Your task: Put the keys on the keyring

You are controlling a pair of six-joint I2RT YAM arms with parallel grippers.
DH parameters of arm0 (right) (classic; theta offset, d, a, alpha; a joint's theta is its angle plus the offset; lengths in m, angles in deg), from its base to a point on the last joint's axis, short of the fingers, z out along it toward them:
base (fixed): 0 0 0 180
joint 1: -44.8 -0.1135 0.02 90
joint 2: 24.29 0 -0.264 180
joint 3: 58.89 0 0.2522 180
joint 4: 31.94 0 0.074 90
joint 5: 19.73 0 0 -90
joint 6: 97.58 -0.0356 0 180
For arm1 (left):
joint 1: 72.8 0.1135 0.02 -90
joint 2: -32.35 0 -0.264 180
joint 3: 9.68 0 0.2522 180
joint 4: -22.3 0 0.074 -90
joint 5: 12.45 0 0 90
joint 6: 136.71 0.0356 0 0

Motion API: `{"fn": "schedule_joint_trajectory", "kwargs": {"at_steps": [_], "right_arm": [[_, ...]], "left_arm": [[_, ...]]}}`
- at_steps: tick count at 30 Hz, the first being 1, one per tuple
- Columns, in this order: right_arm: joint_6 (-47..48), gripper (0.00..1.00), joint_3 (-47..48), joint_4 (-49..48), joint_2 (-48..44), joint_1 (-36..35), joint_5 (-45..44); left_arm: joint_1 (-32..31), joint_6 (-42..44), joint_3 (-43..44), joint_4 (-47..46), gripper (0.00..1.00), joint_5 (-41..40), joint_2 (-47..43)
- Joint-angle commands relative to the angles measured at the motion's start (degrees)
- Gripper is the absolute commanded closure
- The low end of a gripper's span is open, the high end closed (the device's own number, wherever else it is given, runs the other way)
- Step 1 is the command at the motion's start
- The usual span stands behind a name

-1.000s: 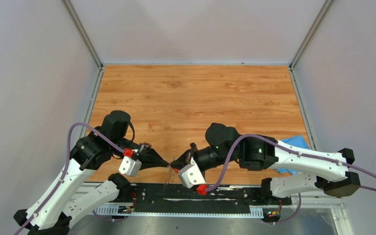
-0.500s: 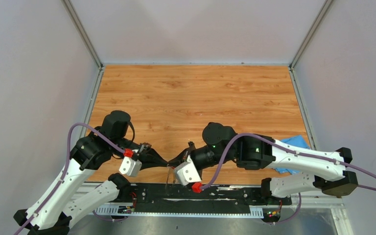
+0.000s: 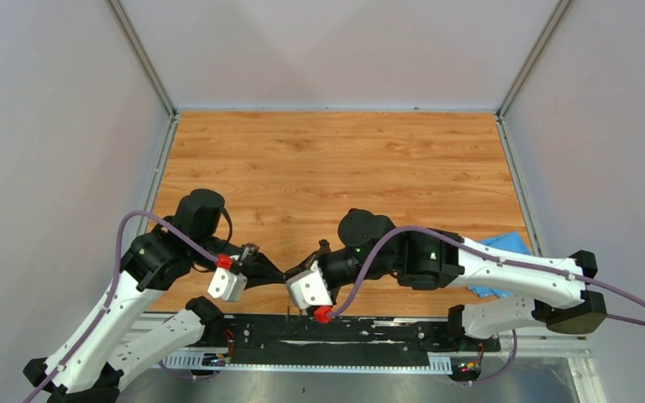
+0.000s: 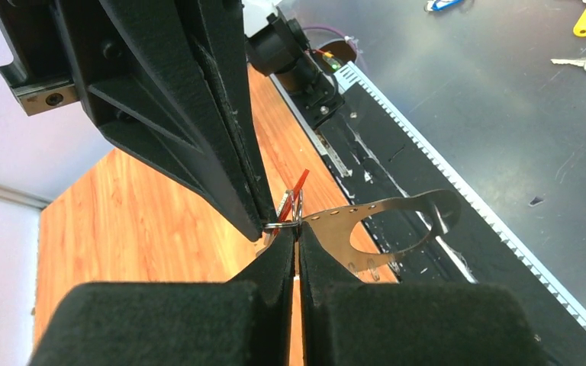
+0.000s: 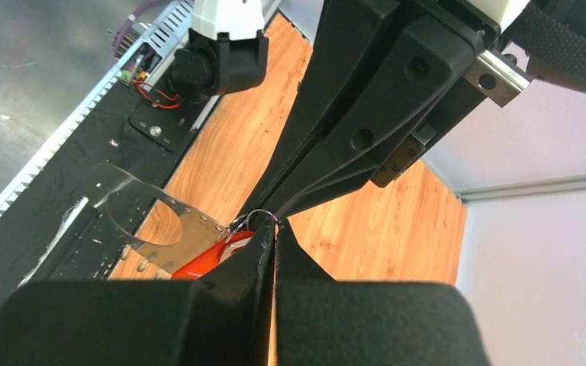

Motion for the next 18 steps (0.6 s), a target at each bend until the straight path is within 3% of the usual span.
{"fn": "schedule_joint_trajectory", "kwargs": {"at_steps": [1, 14, 18], "right_arm": [[-2.20, 1.00, 2.23, 1.62, 1.57, 0.37, -5.54], [-5.66, 0.99, 5.48, 2.32, 4.04, 0.37, -8.00], [-6.17, 0.94, 5.99, 2.39, 4.31, 0.42, -6.66]], "left_arm": [[-0.40, -1.56, 3.66, -0.97, 1.00, 0.35, 0.89], [-0.40, -2.57, 6.93, -0.97, 1.00, -3.15, 0.76], [-0.40, 0.75, 7.53, -1.06, 1.00, -3.33, 0.41]]}}
